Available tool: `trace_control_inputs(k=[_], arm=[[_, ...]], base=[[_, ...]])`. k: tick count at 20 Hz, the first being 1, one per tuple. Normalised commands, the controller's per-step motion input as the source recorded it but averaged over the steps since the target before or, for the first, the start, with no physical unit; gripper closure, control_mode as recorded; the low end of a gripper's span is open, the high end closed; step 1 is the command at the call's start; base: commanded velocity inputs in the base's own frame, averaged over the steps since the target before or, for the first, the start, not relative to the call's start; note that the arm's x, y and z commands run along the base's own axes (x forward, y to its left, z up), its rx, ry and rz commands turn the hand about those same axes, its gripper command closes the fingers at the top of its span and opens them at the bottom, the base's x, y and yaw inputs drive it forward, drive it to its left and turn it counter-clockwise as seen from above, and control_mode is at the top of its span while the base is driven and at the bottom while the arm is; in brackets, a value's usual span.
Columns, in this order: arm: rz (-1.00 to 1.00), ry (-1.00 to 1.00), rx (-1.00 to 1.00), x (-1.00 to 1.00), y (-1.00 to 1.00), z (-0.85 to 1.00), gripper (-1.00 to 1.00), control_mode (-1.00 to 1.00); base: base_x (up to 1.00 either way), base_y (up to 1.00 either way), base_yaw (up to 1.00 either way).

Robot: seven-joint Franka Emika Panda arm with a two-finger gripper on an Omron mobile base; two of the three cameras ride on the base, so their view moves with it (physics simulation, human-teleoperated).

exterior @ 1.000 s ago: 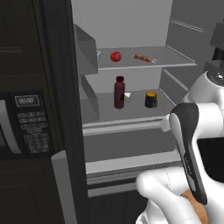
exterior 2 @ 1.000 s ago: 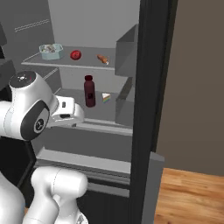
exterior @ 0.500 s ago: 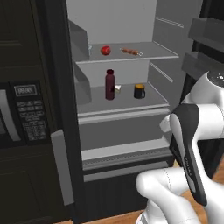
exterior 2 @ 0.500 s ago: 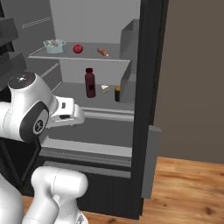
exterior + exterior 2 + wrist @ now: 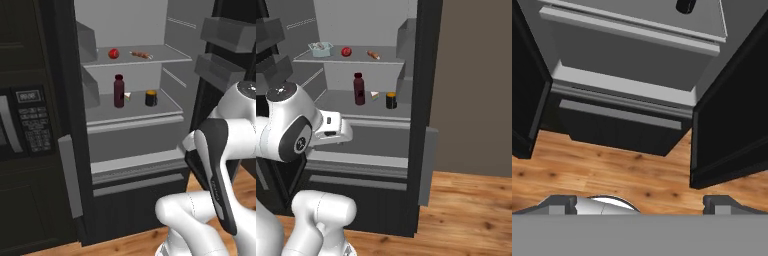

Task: Place the tupperware on the top shelf of the fridge. Make space for the tupperware among the existing items by rearranging them on the shelves if needed. Close the fridge door when finished.

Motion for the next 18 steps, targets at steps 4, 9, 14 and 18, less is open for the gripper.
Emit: trace_control_inputs(k=[4, 9, 14, 18], arm=[[0.0, 0.0, 0.0, 0.0, 0.0, 0.0, -1.0, 1.0], [0.0, 0.0, 0.0, 0.0, 0.13, 0.0, -1.0, -1.0], [0.0, 0.0, 0.0, 0.0, 0.01, 0.0, -1.0, -1.0], [0.0, 0.0, 0.0, 0.0, 0.0, 0.0, -1.0, -1.0]], base=[[-0.18, 0.43, -0.04], [-0.02, 0.18, 0.0], [0.0, 0.0, 0.0], [0.0, 0.0, 0.0]])
